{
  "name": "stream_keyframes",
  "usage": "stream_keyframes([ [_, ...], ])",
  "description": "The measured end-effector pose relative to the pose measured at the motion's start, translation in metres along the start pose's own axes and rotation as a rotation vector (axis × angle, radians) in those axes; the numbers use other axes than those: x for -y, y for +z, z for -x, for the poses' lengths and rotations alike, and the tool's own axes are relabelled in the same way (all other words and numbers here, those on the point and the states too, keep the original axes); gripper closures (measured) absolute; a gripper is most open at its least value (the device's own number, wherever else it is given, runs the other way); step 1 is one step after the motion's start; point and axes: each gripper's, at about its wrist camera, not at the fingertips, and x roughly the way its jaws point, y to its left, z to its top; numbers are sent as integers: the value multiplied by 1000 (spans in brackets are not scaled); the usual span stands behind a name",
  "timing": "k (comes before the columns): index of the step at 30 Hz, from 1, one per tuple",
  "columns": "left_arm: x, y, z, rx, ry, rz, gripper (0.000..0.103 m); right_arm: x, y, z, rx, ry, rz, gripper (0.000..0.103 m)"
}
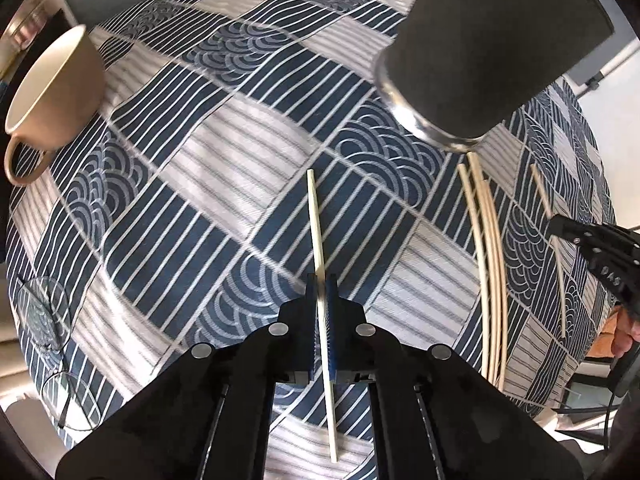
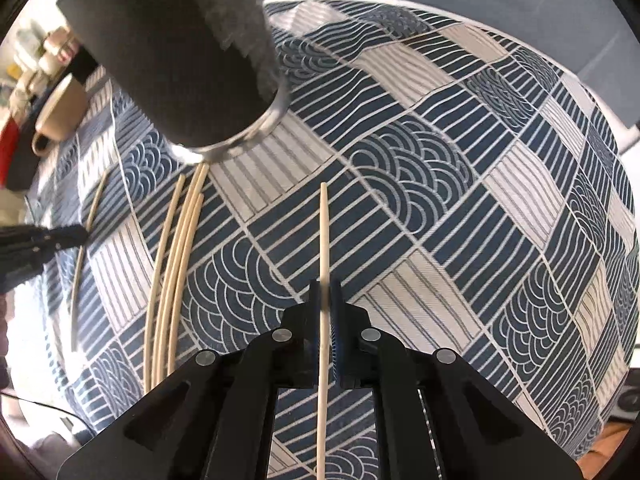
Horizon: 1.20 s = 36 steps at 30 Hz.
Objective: Organize utensils
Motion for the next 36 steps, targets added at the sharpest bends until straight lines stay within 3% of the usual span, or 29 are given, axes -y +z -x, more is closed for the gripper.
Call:
stream_keyframes([
  [4, -20, -2, 13, -10, -4, 52, 99, 10, 5, 14, 34, 36, -17, 99],
  [10, -25, 7, 49, 43, 0, 56, 99, 7, 21, 50, 123, 82, -24, 98],
  [21, 28, 62, 108, 194, -28, -2, 103, 10, 60, 110, 301, 138, -24, 98],
  [29, 28, 60, 103, 168, -20, -6, 103, 11, 62, 111, 303, 136, -16, 98],
  [36, 28, 60, 68, 90, -28, 14, 98, 11, 60, 103, 274, 126, -7, 98],
])
